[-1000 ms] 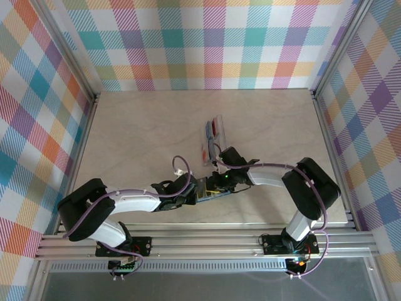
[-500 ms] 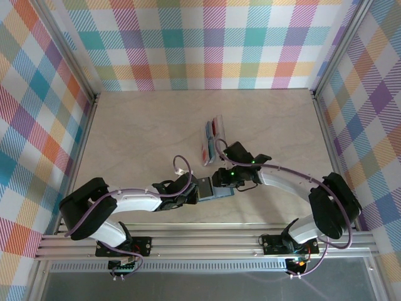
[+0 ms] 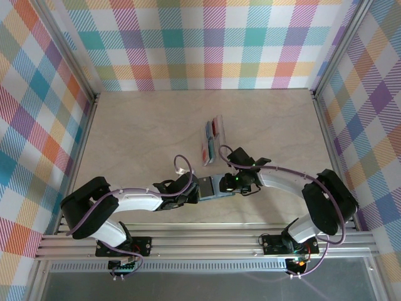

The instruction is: Put the credit cards into the card holder

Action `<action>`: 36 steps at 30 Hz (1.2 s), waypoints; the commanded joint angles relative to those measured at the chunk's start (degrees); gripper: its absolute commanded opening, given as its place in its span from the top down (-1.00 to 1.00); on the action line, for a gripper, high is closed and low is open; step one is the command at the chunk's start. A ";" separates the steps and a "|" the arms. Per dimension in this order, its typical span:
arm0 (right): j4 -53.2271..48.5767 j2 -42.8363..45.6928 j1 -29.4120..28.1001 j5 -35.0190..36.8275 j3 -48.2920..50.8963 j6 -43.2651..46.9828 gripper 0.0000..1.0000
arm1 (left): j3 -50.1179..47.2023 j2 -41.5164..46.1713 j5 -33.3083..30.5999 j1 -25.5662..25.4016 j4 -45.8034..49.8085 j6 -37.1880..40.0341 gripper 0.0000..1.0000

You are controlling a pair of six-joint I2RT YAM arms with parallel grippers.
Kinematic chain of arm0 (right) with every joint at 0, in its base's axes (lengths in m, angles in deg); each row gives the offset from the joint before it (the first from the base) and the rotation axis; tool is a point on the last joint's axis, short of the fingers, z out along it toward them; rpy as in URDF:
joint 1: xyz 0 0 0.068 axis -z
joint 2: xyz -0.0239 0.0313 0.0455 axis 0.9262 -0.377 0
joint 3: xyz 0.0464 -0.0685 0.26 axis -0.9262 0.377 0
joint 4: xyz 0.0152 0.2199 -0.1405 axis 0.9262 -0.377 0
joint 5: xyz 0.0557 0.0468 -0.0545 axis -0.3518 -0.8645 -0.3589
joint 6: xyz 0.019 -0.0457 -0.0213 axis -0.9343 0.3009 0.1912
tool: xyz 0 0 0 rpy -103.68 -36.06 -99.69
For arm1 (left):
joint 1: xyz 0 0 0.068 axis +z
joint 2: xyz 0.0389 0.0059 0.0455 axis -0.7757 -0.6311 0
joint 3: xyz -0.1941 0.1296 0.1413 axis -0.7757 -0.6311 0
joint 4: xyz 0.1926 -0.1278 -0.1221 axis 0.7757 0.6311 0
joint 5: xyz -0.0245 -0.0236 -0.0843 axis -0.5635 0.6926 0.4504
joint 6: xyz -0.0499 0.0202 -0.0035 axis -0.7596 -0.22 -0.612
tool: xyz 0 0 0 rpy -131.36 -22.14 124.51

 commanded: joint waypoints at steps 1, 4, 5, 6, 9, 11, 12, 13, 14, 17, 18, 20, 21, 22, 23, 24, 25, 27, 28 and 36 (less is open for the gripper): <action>2.35 -1.32 0.09 -2.35 0.70 -0.59 0.08 | 0.04 -3.52 3.34 0.09 -0.82 0.93 0.81; 3.76 -1.00 0.09 -4.48 0.93 -0.66 0.17 | 0.05 -3.52 3.42 0.09 -0.81 1.00 0.81; 4.13 -0.49 0.09 -4.94 1.04 -0.68 0.20 | 0.04 -3.52 3.40 0.06 -0.88 0.99 0.81; 4.40 0.28 0.09 -5.16 1.17 -0.77 0.24 | 0.05 -3.50 3.40 0.09 -0.80 0.96 0.81; 4.15 2.43 0.00 -4.78 1.24 -0.77 0.36 | 0.19 -3.98 3.46 0.06 -0.97 1.07 0.81; 3.40 2.97 -0.09 -4.20 0.84 -0.52 0.42 | 0.24 -4.33 3.71 0.09 -1.21 1.08 0.81; 3.05 2.90 -0.09 -3.91 0.49 -0.43 0.49 | 0.32 -4.55 3.78 0.09 -1.25 1.06 0.81; 3.04 2.70 -0.17 -4.06 0.22 -0.32 0.60 | 0.36 -4.61 3.93 0.07 -1.33 1.03 0.81; 3.38 2.45 -0.27 -4.24 0.07 -0.23 0.68 | 0.52 -4.64 4.02 0.03 -1.39 0.90 0.81; 4.09 0.85 -0.73 -4.89 -1.02 -0.01 0.90 | 0.76 -4.56 4.40 0.09 -1.54 0.91 0.82; 4.54 0.22 -1.16 -5.19 -1.60 0.09 0.94 | 0.85 -4.62 4.71 0.09 -1.71 0.98 0.81; 5.83 -1.01 -2.36 -6.35 -2.62 0.37 0.97 | 1.23 -4.97 5.21 0.24 -1.88 0.82 0.81; 6.64 -1.70 -2.90 -7.33 -3.02 0.46 0.97 | 1.41 -5.31 5.49 0.27 -1.87 0.87 0.81; 7.81 -2.47 -3.47 -8.64 -3.42 0.40 0.95 | 1.71 -5.42 5.68 0.36 -1.93 0.81 0.81; 9.26 -3.33 -3.92 -10.16 -3.68 0.37 0.91 | 1.88 -5.60 5.95 0.41 -2.09 0.88 0.81; 10.67 -4.35 -4.27 -11.71 -3.86 0.16 0.85 | 2.03 -5.65 6.37 0.57 -2.20 0.76 0.81; 11.82 -5.42 -4.35 -12.99 -3.96 0.04 0.80 | 2.07 -5.85 6.91 0.83 -2.39 0.72 0.81; 13.28 -6.90 -4.47 -14.76 -4.18 -0.15 0.65 | 1.99 -5.55 7.66 1.29 -2.48 0.46 0.81; 13.60 -7.53 -4.43 -15.75 -4.32 -0.07 0.57 | 1.82 -5.33 7.84 1.50 -2.40 0.37 0.81; 12.48 -7.76 -4.40 -17.36 -5.86 0.90 0.12 | 0.12 -0.94 7.55 3.38 0.45 -0.28 0.72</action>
